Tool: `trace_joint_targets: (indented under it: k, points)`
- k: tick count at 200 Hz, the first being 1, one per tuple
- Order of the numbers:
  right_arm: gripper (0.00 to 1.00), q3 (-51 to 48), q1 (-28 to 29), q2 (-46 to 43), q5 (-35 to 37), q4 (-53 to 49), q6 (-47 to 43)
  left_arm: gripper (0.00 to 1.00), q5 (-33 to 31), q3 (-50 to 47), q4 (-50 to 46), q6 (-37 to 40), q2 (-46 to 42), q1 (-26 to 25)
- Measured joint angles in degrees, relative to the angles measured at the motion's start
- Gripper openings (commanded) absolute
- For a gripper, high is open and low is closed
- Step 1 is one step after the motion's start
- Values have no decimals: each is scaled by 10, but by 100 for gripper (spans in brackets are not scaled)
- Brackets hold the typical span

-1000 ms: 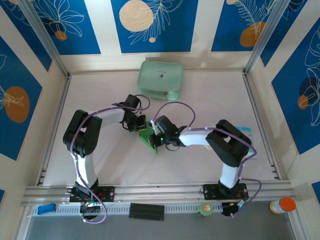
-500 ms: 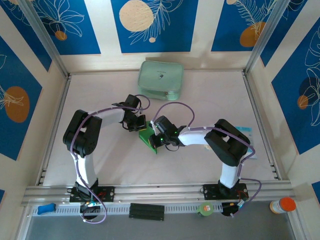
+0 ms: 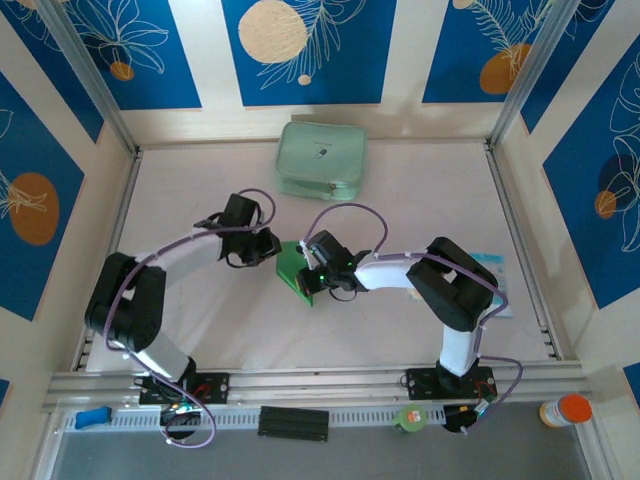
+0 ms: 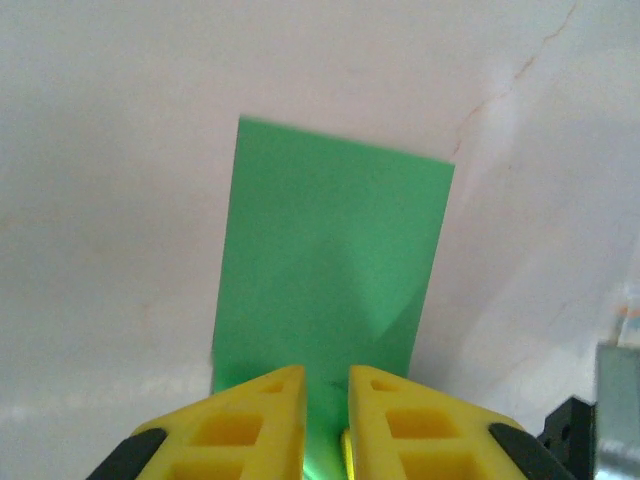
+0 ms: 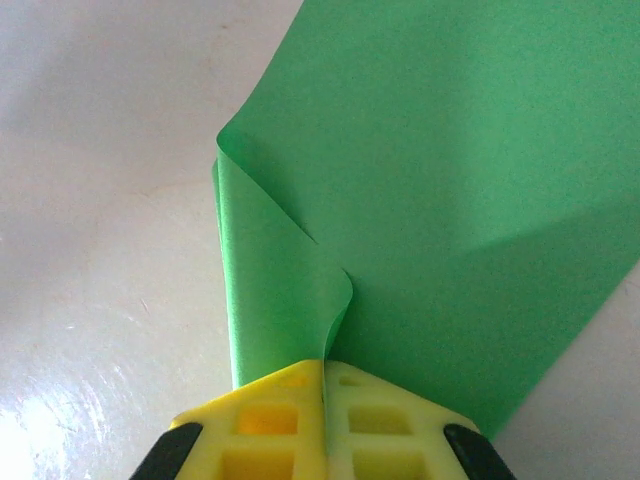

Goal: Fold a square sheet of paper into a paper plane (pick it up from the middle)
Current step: Third fold the triangle at the center of the table.

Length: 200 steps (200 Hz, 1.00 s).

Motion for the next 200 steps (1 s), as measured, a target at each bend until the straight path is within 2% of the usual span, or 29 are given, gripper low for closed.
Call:
trace_joint_targets:
  k: [40,79,128,200]
  points:
    - [0,2,-2,1,0,0,4,18,15,-106,82,-106,-43,-30]
    - [0,3,-2,3,0,0,4,13,15,-136,136,-174,-50,-57]
    - [0,6,-2,5,0,0,5,9,11,-136,194,-216,-22,-74]
    - [0,8,-2,5,0,-3,5,9,-13,-144,198,-232,-16,-76]
